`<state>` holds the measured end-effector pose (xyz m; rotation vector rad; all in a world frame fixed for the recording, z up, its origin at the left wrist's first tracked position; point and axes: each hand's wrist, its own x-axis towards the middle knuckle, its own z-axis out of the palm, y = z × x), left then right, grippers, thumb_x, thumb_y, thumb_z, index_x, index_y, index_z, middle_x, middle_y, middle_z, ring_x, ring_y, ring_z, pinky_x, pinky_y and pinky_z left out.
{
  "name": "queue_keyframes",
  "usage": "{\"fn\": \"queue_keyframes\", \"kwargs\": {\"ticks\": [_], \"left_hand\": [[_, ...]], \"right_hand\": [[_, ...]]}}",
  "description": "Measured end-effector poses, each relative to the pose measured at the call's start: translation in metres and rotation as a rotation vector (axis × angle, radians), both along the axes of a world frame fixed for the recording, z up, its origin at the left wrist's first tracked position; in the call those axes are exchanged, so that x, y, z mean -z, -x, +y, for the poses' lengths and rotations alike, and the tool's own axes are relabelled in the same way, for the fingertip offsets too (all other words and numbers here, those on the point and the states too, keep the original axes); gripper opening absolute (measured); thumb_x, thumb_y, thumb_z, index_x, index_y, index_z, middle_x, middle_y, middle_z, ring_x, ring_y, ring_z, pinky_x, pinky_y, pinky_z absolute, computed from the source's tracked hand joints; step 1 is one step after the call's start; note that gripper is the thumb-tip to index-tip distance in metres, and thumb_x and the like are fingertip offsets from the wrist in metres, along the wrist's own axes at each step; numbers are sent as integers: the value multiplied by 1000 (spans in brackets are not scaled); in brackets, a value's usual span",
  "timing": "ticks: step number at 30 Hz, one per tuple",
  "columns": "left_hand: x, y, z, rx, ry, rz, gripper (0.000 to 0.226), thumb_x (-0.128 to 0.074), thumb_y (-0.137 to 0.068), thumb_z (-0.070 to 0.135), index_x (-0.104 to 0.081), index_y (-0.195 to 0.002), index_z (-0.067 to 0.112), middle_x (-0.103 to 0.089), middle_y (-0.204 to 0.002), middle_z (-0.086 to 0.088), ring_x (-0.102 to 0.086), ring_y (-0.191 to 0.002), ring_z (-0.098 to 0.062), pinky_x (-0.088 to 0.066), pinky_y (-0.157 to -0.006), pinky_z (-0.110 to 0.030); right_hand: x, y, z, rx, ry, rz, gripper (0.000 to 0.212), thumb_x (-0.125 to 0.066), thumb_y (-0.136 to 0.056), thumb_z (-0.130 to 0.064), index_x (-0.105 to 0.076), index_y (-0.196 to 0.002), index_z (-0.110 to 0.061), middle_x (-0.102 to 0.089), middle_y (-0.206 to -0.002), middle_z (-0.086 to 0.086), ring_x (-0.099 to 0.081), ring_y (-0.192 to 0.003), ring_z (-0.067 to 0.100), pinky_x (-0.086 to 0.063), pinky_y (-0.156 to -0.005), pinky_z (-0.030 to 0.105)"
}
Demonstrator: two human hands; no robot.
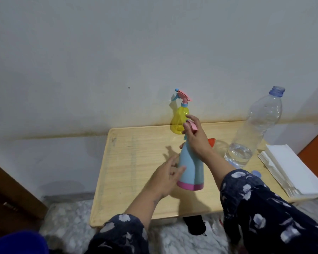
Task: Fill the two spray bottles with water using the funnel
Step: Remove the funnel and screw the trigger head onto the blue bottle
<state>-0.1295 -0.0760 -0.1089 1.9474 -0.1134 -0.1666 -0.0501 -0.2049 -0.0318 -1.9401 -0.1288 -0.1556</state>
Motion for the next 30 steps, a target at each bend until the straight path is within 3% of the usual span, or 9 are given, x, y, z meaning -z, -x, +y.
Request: {"fn": "queue_keyframes", "kwargs": {"ticks": [2, 4, 6, 9, 15, 25, 30], "left_hand": [[6, -2, 19, 13, -261, 49, 43, -42, -93, 59, -53, -129, 37, -64, -121, 9, -63, -102, -11, -51, -92, -35], [6, -5, 35, -16, -445, 144, 31, -46, -94, 42, -58, -120, 33, -66, -106, 10, -61, -92, -13, -50, -86, -29], [5, -9, 46, -41, -518, 202, 29, -46, -92, 34, -58, -119, 33, -63, -100, 11, -59, -89, -14, -49, -82, -27], [5, -15, 60, -71, -562, 257, 31, -43, -93, 33, -56, -121, 34, -63, -107, 8, -61, -97, -18, -49, -87, -30], [1, -21, 77, -140, -663, 268, 33, -43, -97, 36, -53, -128, 31, -62, -124, 4, -57, -111, -22, -46, -96, -33], [3, 4, 54, -157, -696, 280, 34, -40, -95, 31, -53, -127, 31, -61, -123, 5, -58, -107, -22, -46, -96, -35], [1, 27, 39, -159, -690, 285, 35, -42, -94, 32, -53, -127, 32, -61, -121, 6, -58, -107, -20, -47, -95, -36]], "right_hand": [[7, 7, -7, -55, -123, 149, 27, -46, -98, -39, -46, -124, -33, -54, -94, 17, -59, -78, 26, -60, -64, 48], [18, 18, -9, -82, -117, 220, 26, -45, -99, -35, -51, -120, -22, -54, -94, 21, -58, -81, 27, -58, -50, 35], [33, 28, -13, -76, -47, 211, 26, -45, -98, -37, -55, -117, -21, -58, -97, 15, -63, -88, 27, -58, -51, 36], [54, 38, -23, -42, 16, 218, 26, -45, -98, -40, -58, -114, -23, -61, -99, 3, -66, -92, 26, -59, -71, 47], [70, 53, -39, -17, 52, 251, 28, -46, -98, -38, -59, -116, -21, -63, -102, 4, -67, -87, 24, -56, -74, 46], [85, 93, -76, 27, 51, 339, 28, -46, -97, -44, -59, -111, -24, -62, -96, 6, -65, -88, 29, -57, -66, 56], [92, 115, -97, 34, 125, 328, 26, -47, -95, -50, -59, -106, -30, -64, -77, 7, -66, -70, 27, -57, -73, 54]]}}
